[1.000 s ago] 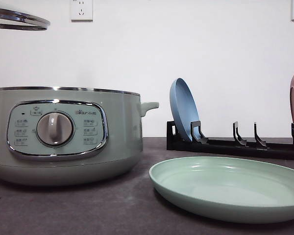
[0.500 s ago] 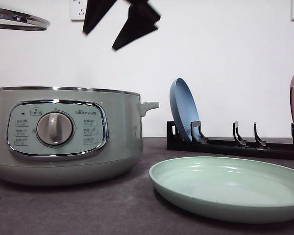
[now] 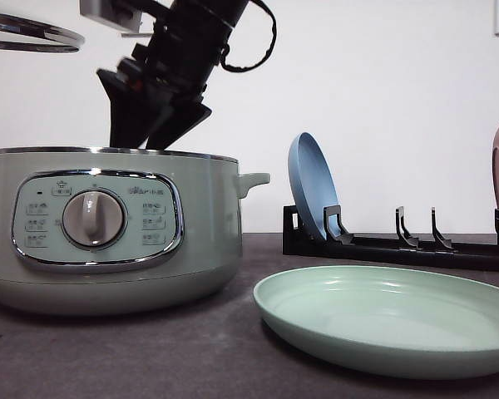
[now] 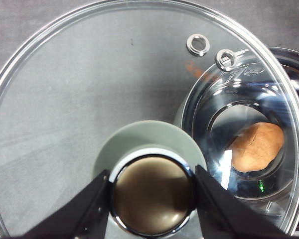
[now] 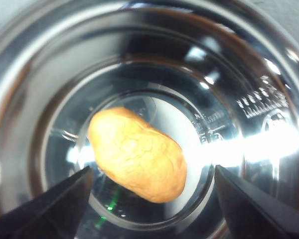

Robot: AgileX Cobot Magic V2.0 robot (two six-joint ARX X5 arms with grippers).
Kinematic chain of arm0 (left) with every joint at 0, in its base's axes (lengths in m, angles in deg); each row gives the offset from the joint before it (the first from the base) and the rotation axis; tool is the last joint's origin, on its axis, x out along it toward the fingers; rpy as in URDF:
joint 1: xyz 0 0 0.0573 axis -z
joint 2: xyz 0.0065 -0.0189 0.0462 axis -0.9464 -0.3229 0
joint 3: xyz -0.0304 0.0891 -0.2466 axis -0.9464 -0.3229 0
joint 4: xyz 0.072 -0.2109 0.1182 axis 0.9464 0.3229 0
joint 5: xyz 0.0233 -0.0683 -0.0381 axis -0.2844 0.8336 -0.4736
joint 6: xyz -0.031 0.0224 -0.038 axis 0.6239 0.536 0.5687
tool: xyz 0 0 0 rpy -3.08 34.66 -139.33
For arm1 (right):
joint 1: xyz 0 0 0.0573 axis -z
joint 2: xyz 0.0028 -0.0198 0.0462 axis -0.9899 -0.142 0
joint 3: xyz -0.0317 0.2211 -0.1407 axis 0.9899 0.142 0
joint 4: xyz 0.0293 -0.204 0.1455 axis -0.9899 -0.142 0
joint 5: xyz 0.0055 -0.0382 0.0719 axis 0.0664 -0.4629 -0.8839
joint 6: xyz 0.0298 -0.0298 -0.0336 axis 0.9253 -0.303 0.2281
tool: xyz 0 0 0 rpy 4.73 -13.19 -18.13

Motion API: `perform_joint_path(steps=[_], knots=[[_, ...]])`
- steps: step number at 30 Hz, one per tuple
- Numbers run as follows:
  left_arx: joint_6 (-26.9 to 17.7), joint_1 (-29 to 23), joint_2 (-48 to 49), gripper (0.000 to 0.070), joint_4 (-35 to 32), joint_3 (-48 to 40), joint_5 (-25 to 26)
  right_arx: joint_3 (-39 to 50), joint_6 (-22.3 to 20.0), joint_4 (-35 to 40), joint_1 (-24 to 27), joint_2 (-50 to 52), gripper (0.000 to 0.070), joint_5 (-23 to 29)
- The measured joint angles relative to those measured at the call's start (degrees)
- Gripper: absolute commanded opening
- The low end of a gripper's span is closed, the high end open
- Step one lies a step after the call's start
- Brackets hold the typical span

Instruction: Transfer potato from steamer to green plate

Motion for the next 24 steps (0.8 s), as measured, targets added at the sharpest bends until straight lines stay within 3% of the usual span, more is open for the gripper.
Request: perform_joint_path(steps=[11,15,20,24], knots=[[0.0,0.0,0.0,0.0,0.0,0.0,0.0,0.0,-7.5,2.7,0.0,-0.8,0.0492,-0.7],[0.0,0.0,0.0,0.0,0.0,0.0,0.0,0.0,-8.1,3.1,0.0,-1.3,0.055,-3.1],[0.0,0.0,0.0,0.0,0.0,0.0,0.0,0.0,-9.5,3.0,-0.2,-1.4,0.0553,-3.2],[0.0,0.0,0.0,0.0,0.0,0.0,0.0,0.0,-10.8,2.4,-0.2,-1.5,0.0619,-3.8]])
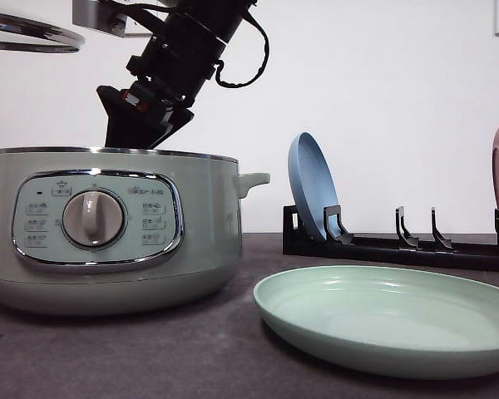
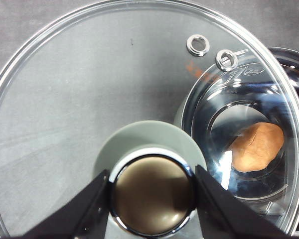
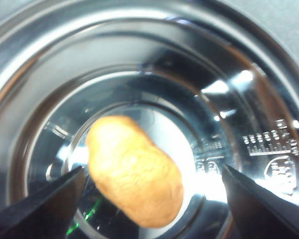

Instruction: Transfer potato from steamer to green plate

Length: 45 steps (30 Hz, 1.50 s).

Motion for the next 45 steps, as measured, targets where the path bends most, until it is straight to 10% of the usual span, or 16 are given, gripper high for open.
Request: perform_joint_path(steps=[31,45], knots=[[0.0,0.0,0.0,0.0,0.0,0.0,0.0,-0.6,3.7,3.6,2.2,-6.9,0.0542,-1.4],[0.0,0.0,0.0,0.0,0.0,0.0,0.0,-0.6,5.2,3.8,2.2,-6.9,0.0087,-1.3]])
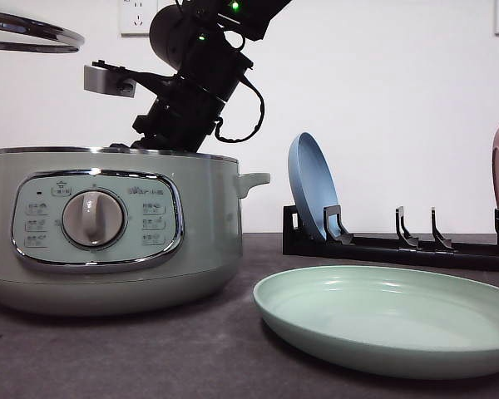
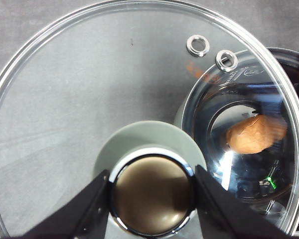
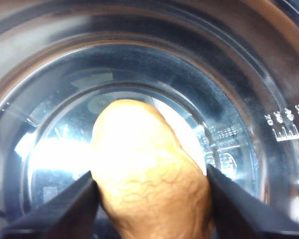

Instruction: Transfer potato from steamer to green plate

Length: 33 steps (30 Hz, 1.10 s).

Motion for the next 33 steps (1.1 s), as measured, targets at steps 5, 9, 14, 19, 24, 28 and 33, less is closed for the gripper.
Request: perform_joint_path(steps=[5,9,14,19,24,28,33], knots=[[0.0,0.0,0.0,0.0,0.0,0.0,0.0,-1.4,1.8,-3.2,0.0,0.0,0.0053,0.0],[0.0,0.0,0.0,0.0,0.0,0.0,0.0,-5.7,3.2,-7.8,0.1,-0.1,0.0053,-0.4],[0.0,0.0,0.0,0.0,0.0,0.0,0.0,-13.1,5.7,-12.3,0.5,0.6,0.0052,-1.2],[0.0,0.0,0.0,0.0,0.0,0.0,0.0,-20.9,9.7,-20.7,1.7,2.9,0.0038,-1.1],[0.0,0.0,0.0,0.0,0.0,0.0,0.0,-23.7,13.1,-27.8,4.1,9.0,0.0017,-1.2],[0.0,0.0,0.0,0.0,0.0,0.0,0.5,-23.7,15.6,-32.4,7.9,15.3,0.0017,-1.2],[0.0,0.0,0.0,0.0,0.0,0.0,2.0,-23.7,18.3,-37.1,13.3,22.7,0.0016,-4.1]])
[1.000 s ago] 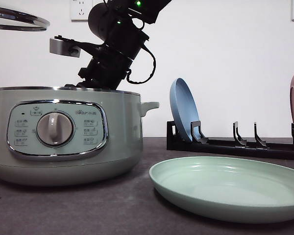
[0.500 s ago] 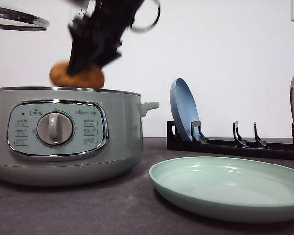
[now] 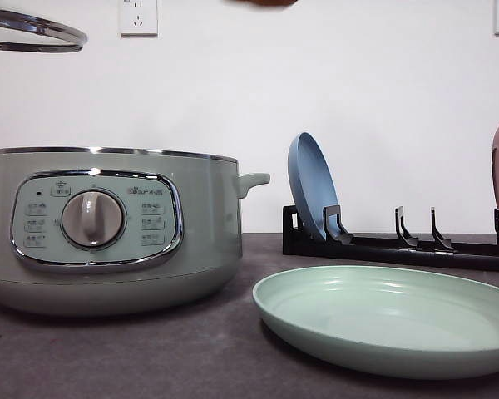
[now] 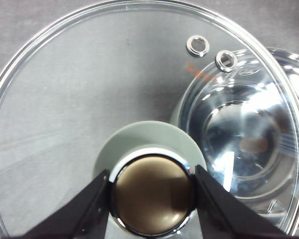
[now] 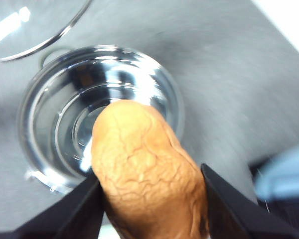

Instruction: Transfer potato from steamer to green plate

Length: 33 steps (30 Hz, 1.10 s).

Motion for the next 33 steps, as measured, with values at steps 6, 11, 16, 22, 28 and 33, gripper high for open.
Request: perform_joint_path(steps=[6,11,16,22,28,33], knots=[[0.0,0.5,0.0,0.0,0.0,0.0,1.8,4.3,1.1,-2.5,4.3,8.3,0.0007,-6.3],[0.0,1.1,0.0,0.0,0.0,0.0,2.6,17.4,1.2,-1.9,7.1,14.8,0.0007,-9.6],[0.0,2.2,0.0,0.0,0.0,0.0,2.6,32.8,1.5,2.4,8.5,18.8,0.0007,-12.8],[0.0,3.0,0.0,0.0,0.0,0.0,3.3,46.8,1.5,8.0,8.9,22.3,0.0007,-13.6],[0.0,3.6,0.0,0.0,0.0,0.0,6.7,58.5,3.3,16.2,8.9,22.4,0.0007,-13.7],[0.0,3.8,0.0,0.0,0.0,0.0,7.3,67.9,6.2,26.4,8.9,22.4,0.0007,-13.0]])
